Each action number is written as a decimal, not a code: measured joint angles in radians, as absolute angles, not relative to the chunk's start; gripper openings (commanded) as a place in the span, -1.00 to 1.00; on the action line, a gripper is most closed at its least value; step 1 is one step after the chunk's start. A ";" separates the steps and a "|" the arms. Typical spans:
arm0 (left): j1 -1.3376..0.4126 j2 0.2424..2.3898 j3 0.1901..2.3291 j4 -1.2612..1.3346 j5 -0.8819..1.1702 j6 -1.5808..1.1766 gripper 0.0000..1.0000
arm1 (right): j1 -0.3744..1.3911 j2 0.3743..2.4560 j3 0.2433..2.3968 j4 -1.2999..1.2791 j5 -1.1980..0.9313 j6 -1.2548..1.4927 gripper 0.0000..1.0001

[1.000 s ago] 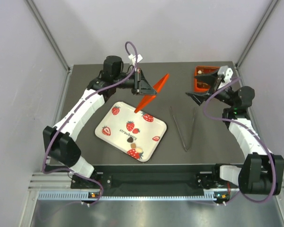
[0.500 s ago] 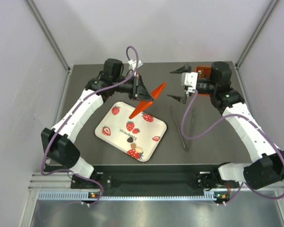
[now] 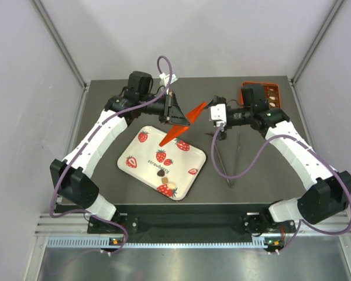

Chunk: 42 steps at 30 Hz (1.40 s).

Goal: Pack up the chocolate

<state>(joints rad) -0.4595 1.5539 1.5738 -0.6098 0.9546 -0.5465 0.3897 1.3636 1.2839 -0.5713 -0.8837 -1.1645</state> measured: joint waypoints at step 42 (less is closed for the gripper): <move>-0.457 1.586 1.621 -0.629 0.952 -0.541 -1.00 | 0.525 1.502 1.337 -0.506 -0.776 -1.126 -0.86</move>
<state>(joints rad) -0.4568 1.5856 1.6207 -0.6292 0.9520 -0.5411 0.5247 1.5024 1.3369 -0.5064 -0.7757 -1.1263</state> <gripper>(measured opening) 0.026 0.171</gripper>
